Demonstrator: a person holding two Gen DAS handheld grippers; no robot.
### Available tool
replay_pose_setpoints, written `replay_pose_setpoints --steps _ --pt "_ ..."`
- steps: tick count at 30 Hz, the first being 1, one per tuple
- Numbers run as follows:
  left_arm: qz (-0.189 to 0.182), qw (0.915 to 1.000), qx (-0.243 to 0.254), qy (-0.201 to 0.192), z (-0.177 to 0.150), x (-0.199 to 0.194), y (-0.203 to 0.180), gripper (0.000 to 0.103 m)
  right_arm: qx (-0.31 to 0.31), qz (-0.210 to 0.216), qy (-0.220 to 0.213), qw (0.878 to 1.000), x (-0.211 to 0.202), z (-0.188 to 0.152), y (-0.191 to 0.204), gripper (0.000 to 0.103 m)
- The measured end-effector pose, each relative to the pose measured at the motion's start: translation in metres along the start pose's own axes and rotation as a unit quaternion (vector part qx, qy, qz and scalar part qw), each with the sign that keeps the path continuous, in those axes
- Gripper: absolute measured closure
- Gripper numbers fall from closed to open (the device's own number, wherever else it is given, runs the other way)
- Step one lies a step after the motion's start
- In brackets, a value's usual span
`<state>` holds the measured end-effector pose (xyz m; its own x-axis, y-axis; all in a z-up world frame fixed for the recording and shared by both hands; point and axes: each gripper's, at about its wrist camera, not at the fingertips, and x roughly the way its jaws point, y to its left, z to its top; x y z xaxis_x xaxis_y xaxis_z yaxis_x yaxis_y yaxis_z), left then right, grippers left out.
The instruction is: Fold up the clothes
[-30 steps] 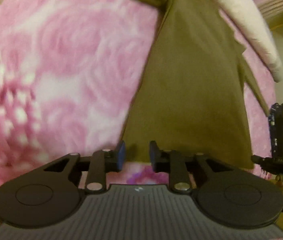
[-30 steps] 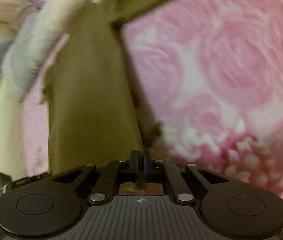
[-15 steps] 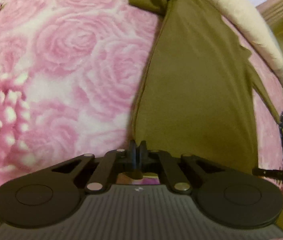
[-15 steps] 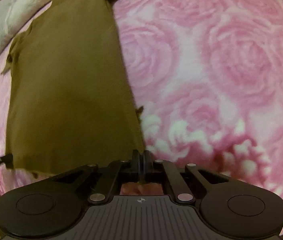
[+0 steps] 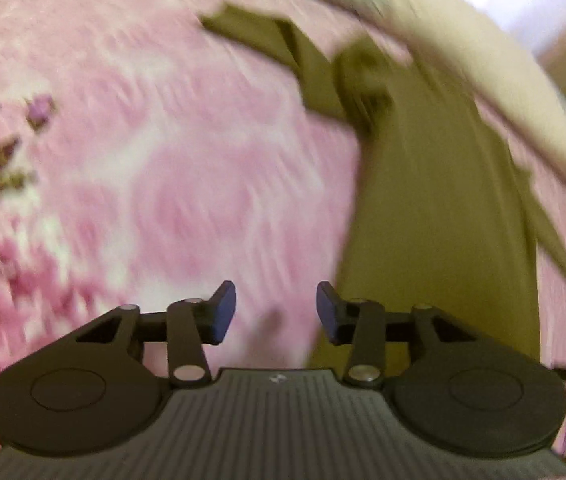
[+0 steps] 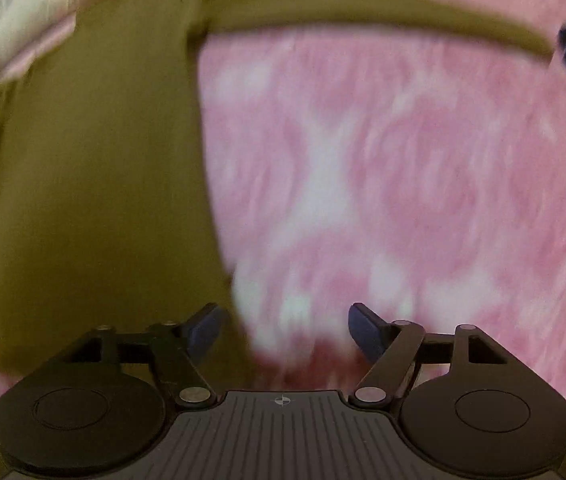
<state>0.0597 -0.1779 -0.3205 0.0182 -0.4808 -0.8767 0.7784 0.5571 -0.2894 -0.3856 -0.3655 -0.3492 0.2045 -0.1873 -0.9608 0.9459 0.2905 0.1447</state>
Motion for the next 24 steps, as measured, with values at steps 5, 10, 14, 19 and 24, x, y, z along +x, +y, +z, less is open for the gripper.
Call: replay_pose_setpoints --steps 5,10,14,19,24 --pt "-0.005 0.9983 -0.045 -0.036 0.081 0.054 0.021 0.062 0.079 0.0 -0.015 0.997 0.027 0.046 -0.006 0.03" --pt "0.004 0.9876 -0.131 -0.086 0.162 0.114 0.043 0.061 0.098 -0.019 -0.005 0.995 0.051 0.065 -0.008 0.021" --pt "0.03 0.9803 -0.166 -0.103 0.201 0.15 0.059 0.067 0.064 -0.035 -0.004 0.997 0.063 0.062 0.006 0.008" --pt "0.037 0.9842 -0.091 -0.147 0.213 0.136 0.056 0.102 0.077 -0.043 -0.009 0.996 0.069 0.062 0.007 0.004" --pt "0.11 0.9619 -0.075 -0.239 0.197 0.065 0.082 0.102 0.08 -0.049 0.004 0.996 0.063 0.062 0.005 0.004"
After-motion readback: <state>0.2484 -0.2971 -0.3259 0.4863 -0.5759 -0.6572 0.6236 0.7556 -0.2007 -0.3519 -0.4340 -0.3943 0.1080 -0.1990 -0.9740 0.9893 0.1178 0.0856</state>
